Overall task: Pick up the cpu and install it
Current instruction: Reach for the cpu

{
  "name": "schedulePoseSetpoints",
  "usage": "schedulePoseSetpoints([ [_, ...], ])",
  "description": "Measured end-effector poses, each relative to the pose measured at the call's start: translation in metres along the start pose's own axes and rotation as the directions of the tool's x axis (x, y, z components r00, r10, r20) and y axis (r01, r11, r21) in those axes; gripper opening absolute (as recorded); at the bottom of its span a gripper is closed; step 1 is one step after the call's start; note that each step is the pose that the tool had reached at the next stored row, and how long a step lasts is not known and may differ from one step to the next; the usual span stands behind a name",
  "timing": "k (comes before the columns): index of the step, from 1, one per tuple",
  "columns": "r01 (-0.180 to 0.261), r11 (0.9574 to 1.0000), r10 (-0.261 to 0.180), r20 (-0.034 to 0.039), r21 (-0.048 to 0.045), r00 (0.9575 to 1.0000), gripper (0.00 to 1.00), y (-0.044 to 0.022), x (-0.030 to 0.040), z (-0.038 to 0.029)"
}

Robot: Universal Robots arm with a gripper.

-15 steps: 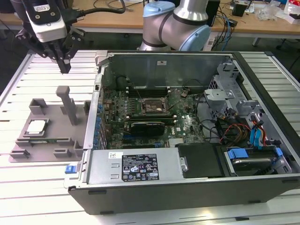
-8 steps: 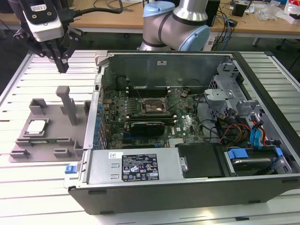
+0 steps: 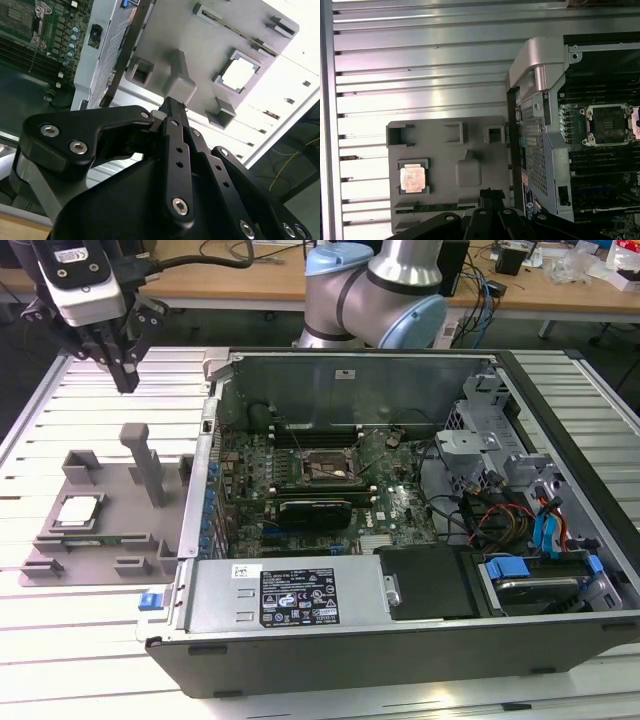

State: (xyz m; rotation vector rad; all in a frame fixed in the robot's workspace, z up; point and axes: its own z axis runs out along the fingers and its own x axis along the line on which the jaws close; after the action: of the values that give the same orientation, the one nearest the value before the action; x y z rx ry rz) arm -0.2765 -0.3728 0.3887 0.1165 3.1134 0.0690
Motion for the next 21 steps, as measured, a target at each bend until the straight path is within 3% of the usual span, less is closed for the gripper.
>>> schedulePoseSetpoints([
  [10, 0.000, 1.0000, 0.000, -0.0001, 0.0001, 1.0000, 0.11, 0.0057, 0.0150, 0.0020],
  [21, 0.000, 1.0000, 0.000, -0.0002, 0.0001, 1.0000, 0.11, 0.0083, 0.0409, 0.0057],
])
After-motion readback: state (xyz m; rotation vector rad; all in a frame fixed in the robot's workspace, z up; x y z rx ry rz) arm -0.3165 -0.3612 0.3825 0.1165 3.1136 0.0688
